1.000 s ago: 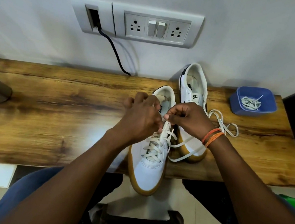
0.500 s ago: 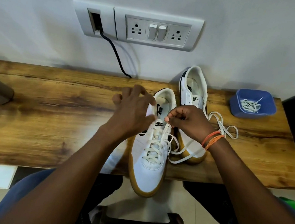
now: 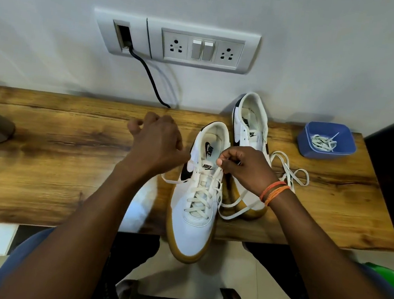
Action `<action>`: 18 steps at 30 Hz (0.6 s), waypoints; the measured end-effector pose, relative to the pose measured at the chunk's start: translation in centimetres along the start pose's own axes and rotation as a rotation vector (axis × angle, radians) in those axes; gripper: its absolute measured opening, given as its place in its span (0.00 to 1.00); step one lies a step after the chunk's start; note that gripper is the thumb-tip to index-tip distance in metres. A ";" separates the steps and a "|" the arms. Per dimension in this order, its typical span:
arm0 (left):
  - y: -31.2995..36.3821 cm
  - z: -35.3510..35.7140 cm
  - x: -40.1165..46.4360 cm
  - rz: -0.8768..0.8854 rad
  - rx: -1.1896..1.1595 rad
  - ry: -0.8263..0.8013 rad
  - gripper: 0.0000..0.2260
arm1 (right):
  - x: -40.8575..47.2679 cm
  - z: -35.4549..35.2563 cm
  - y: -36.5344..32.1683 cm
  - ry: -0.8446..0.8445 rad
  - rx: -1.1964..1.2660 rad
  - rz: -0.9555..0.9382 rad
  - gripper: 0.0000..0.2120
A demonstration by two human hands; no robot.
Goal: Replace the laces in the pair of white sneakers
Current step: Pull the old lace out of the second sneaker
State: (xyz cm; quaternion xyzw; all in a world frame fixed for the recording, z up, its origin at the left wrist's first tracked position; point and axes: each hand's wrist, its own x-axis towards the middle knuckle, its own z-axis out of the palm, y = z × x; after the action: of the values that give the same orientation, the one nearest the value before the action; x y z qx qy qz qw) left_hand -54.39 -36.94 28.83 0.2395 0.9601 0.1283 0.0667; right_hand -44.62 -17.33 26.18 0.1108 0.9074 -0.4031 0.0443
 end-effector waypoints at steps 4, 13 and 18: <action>-0.7 1.2 0.0 0.022 -0.009 -0.092 0.10 | -0.2 0.1 0.3 0.002 0.052 0.011 0.05; 2.2 3.1 -0.6 0.358 -0.188 -0.170 0.06 | 0.0 -0.1 0.8 -0.038 0.066 -0.003 0.05; 1.3 1.5 -0.1 0.235 -0.271 -0.095 0.05 | 0.0 -0.4 0.9 -0.065 0.061 -0.004 0.05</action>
State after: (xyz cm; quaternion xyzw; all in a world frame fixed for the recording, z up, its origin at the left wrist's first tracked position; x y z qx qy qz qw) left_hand -53.39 -35.54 27.75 0.3448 0.8952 0.2518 0.1279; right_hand -44.37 -16.44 25.83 0.0972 0.8929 -0.4341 0.0696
